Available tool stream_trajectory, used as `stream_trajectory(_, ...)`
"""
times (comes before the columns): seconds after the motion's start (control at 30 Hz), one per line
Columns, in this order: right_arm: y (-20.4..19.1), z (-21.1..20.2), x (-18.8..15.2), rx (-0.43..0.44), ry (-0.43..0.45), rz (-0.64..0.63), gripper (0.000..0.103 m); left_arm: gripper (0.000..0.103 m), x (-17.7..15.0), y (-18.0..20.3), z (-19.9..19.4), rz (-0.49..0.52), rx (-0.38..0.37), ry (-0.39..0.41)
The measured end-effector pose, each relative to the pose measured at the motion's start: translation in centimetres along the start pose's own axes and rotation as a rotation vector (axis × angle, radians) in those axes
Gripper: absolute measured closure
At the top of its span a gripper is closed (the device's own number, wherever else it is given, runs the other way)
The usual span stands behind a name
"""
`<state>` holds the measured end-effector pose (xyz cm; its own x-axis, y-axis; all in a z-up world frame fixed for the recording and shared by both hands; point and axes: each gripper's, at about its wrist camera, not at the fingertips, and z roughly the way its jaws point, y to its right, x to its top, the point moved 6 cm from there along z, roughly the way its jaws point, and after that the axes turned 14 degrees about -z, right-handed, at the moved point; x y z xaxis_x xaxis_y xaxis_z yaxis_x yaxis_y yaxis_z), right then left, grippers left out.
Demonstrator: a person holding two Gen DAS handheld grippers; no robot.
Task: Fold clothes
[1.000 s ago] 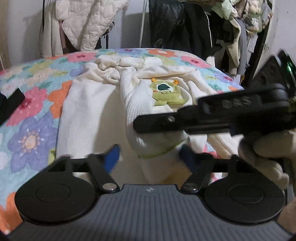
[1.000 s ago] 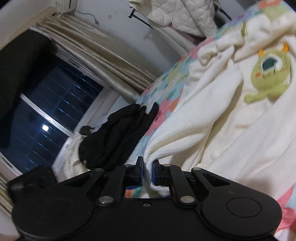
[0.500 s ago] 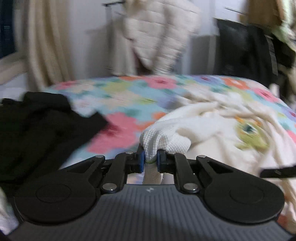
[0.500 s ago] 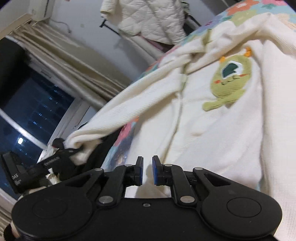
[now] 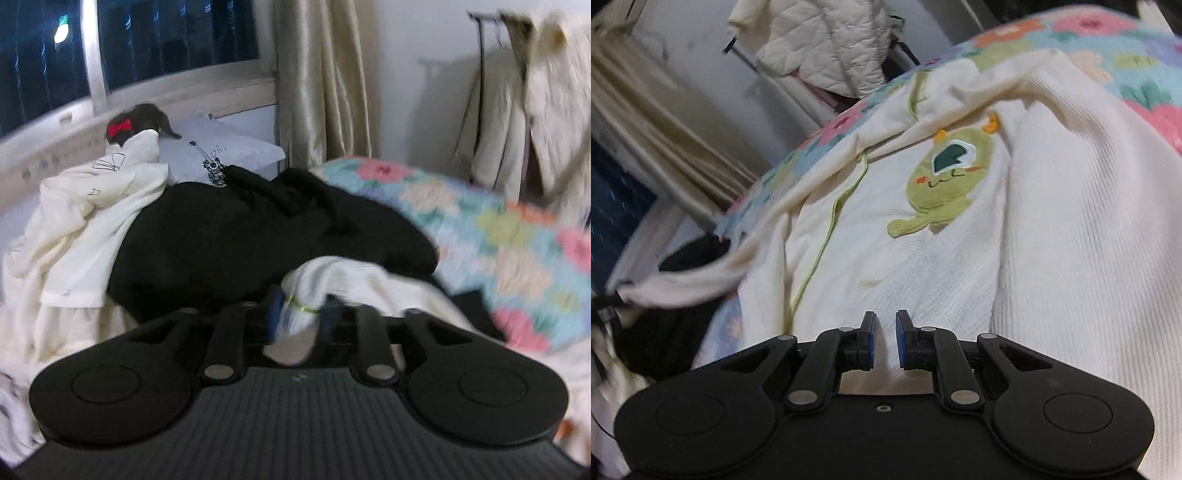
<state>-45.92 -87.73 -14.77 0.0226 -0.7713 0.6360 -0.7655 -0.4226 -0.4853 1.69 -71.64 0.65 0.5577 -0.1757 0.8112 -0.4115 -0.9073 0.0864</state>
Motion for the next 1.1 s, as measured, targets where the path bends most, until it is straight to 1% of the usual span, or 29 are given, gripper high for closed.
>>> stream_trajectory(0.03, 0.3, -0.1, 0.1, 0.003, 0.000, 0.018, 0.087, 0.054, -1.5, 0.2, -0.4, 0.022, -0.016, -0.023)
stream_trajectory(0.07, 0.5, -0.2, 0.0, 0.006, -0.001, 0.036, 0.087, 0.050, -3.0, 0.4, -0.8, 0.043, -0.032, -0.046)
stream_trajectory(0.1, 0.4, -0.2, 0.0, 0.011, -0.001, 0.045, 0.087, 0.049, -4.6, 0.7, -1.2, 0.062, -0.053, -0.073)
stream_trajectory(0.23, -0.8, -0.4, 0.4, 0.037, 0.012, 0.064, 0.086, 0.049, -12.1, 3.0, -4.9, 0.105, -0.208, -0.224)
stream_trajectory(0.3, -1.6, -0.9, 0.6, 0.059, 0.023, 0.058, 0.082, 0.049, -15.8, 4.6, -7.2, 0.142, -0.288, -0.306)
stream_trajectory(0.37, -2.4, -2.0, 0.4, 0.092, 0.024, 0.039, 0.080, 0.049, -18.4, 5.8, -8.9, 0.187, -0.345, -0.384)
stream_trajectory(0.43, -3.4, -2.9, -0.5, 0.123, 0.007, 0.017, 0.074, 0.049, -19.6, 7.3, -10.8, 0.238, -0.404, -0.430)
stream_trajectory(0.47, -3.9, -3.4, -1.0, 0.138, -0.002, 0.006, 0.069, 0.049, -20.2, 8.0, -11.8, 0.268, -0.434, -0.445)
stream_trajectory(0.53, -4.9, -3.8, -1.9, 0.169, -0.038, -0.017, 0.067, 0.049, -20.9, 9.3, -14.3, 0.349, -0.489, -0.417)
stream_trajectory(0.57, -5.4, -3.8, -2.1, 0.177, -0.054, -0.033, 0.066, 0.046, -21.7, 9.7, -14.9, 0.377, -0.511, -0.422)
stream_trajectory(0.6, -5.9, -3.7, -2.3, 0.184, -0.070, -0.050, 0.063, 0.043, -22.4, 10.0, -15.4, 0.405, -0.533, -0.426)
stream_trajectory(0.67, -6.7, -3.2, -2.7, 0.179, -0.095, -0.081, 0.057, 0.040, -23.9, 10.7, -16.5, 0.460, -0.576, -0.435)
stream_trajectory(0.73, -7.2, -2.3, -3.0, 0.182, -0.112, -0.093, 0.055, 0.039, -25.4, 11.4, -17.6, 0.516, -0.620, -0.443)
stream_trajectory(0.77, -7.4, -1.8, -3.2, 0.186, -0.120, -0.098, 0.055, 0.036, -26.2, 11.8, -18.2, 0.544, -0.641, -0.447)
stream_trajectory(0.8, -7.6, -1.3, -3.5, 0.190, -0.126, -0.103, 0.060, 0.030, -27.0, 12.1, -18.8, 0.572, -0.663, -0.451)
stream_trajectory(0.83, -7.8, -0.7, -3.7, 0.199, -0.123, -0.117, 0.069, 0.027, -27.7, 12.4, -19.3, 0.600, -0.685, -0.455)
stream_trajectory(0.87, -8.0, -0.5, -3.9, 0.198, -0.127, -0.132, 0.089, 0.023, -28.5, 12.8, -19.9, 0.628, -0.707, -0.459)
stream_trajectory(0.9, -8.1, -0.3, -3.9, 0.195, -0.128, -0.148, 0.091, 0.023, -29.2, 13.1, -20.5, 0.656, -0.728, -0.463)
stream_trajectory(0.97, -8.3, -1.7, -3.4, 0.183, -0.083, -0.176, 0.093, 0.023, -30.8, 13.7, -21.6, 0.713, -0.771, -0.470)
stream_trajectory(1.0, -8.2, -2.6, -3.0, 0.194, -0.058, -0.170, 0.094, 0.022, -31.4, 14.0, -22.0, 0.743, -0.787, -0.463)
stream_trajectory(1.03, -8.2, -3.6, -2.7, 0.202, -0.035, -0.165, 0.094, 0.023, -31.7, 13.9, -21.9, 0.783, -0.776, -0.412)
stream_trajectory(1.07, -8.0, -4.3, -2.5, 0.197, -0.016, -0.167, 0.096, 0.042, -31.9, 13.8, -21.7, 0.821, -0.766, -0.361)
stream_trajectory(1.1, -8.0, -4.9, -2.3, 0.176, 0.001, -0.185, 0.100, 0.070, -32.0, 13.6, -21.6, 0.846, -0.756, -0.322)
